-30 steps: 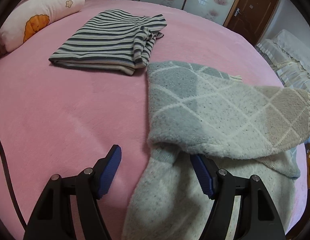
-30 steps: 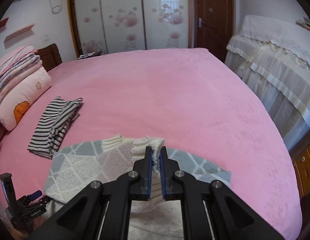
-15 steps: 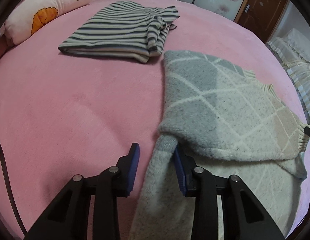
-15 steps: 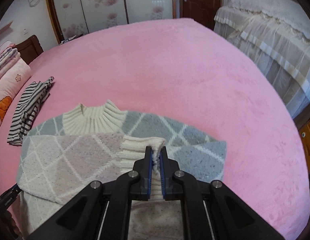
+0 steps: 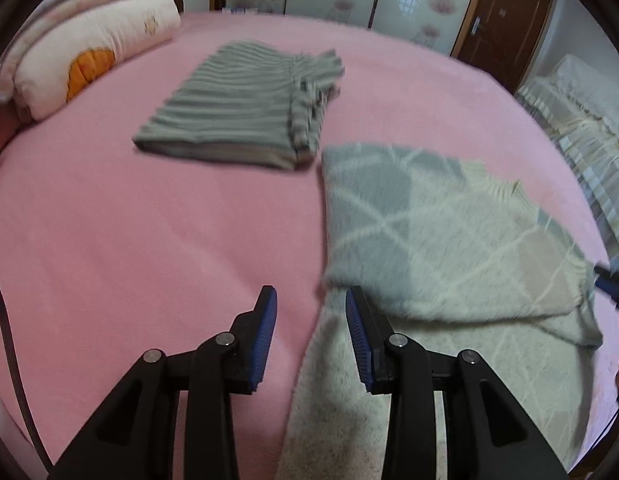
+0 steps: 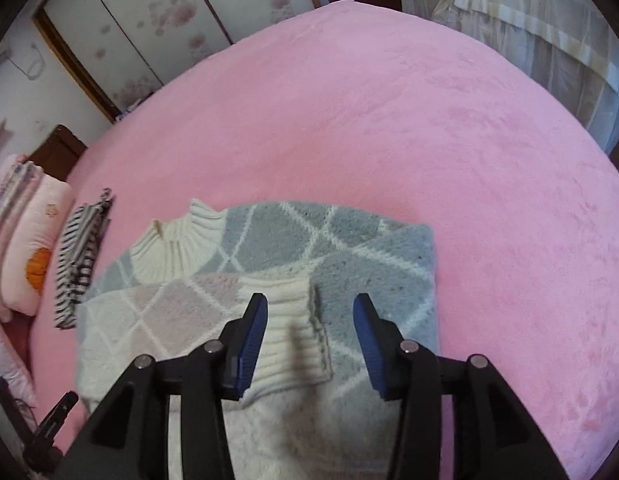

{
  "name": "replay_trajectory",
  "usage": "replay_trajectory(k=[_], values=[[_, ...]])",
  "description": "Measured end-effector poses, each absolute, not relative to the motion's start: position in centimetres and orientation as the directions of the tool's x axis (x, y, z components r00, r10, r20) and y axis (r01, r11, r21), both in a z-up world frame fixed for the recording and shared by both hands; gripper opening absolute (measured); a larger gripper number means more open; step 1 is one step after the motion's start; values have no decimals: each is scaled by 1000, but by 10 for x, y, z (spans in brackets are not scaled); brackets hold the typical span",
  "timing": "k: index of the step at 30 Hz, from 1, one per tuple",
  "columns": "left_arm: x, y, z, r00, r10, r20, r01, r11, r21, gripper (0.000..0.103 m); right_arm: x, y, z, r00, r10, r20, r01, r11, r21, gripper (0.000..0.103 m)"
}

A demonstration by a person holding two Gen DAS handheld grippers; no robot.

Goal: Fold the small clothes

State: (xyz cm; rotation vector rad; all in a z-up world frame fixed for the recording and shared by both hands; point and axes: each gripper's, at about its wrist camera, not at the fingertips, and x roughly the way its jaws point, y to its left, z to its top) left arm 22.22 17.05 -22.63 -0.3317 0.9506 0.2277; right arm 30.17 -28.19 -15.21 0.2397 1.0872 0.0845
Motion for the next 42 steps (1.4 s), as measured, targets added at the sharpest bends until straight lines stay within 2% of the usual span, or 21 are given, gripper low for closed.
replay_trajectory(k=[4, 11, 12, 13, 17, 18, 20, 23, 28, 36, 37, 38, 39, 40, 41, 42], values=[[240, 179, -219, 580, 24, -814, -328, 922, -207, 35, 291, -283, -168, 414, 203, -887, 38, 970, 239, 45], [309, 182, -246, 538, -58, -841, -320, 909, -267, 34, 293, -272, -188, 408, 225, -885, 14, 968, 252, 44], [318, 183, -250, 530, -54, -846, -326, 908, -262, 34, 293, -268, -189, 407, 220, -886, 2, 970, 242, 41], [326, 184, -254, 521, -56, -852, -331, 906, -262, 34, 294, -265, -190, 402, 221, -889, -13, 972, 236, 32], [352, 186, -267, 507, -69, -859, -346, 896, -277, 34, 293, -262, -188, 405, 203, -892, -30, 977, 209, 29], [357, 186, -270, 502, -67, -862, -346, 898, -271, 35, 293, -263, -188, 407, 203, -890, -27, 977, 211, 26], [366, 186, -274, 491, -51, -870, -353, 901, -252, 37, 291, -268, -187, 418, 202, -886, -24, 977, 211, 14], [374, 182, -275, 492, -12, -870, -356, 910, -214, 37, 284, -269, -180, 436, 186, -880, -17, 980, 199, 10], [381, 168, -276, 490, 66, -869, -330, 937, -115, 37, 264, -261, -165, 467, 123, -876, -24, 992, 126, 9], [388, 156, -280, 477, 130, -869, -284, 959, -12, 39, 269, -258, -186, 439, 56, -897, -3, 998, 61, 9], [388, 154, -278, 475, 136, -869, -273, 962, 1, 40, 269, -255, -186, 440, 40, -897, -6, 999, 42, 10], [385, 154, -274, 471, 146, -870, -266, 964, 17, 48, 269, -253, -185, 443, 19, -896, -5, 1000, 19, 12], [378, 154, -269, 466, 153, -872, -259, 965, 31, 62, 268, -251, -183, 445, 7, -896, -3, 1000, 6, 16], [374, 153, -265, 463, 158, -872, -253, 967, 41, 68, 266, -250, -180, 447, -18, -895, 7, 1000, -16, 22], [367, 152, -259, 468, 160, -869, -249, 968, 45, 73, 263, -249, -177, 452, -41, -891, 18, 999, -37, 30], [359, 150, -250, 489, 156, -858, -238, 971, 41, 73, 259, -247, -171, 461, -70, -885, 32, 998, -63, 33]])
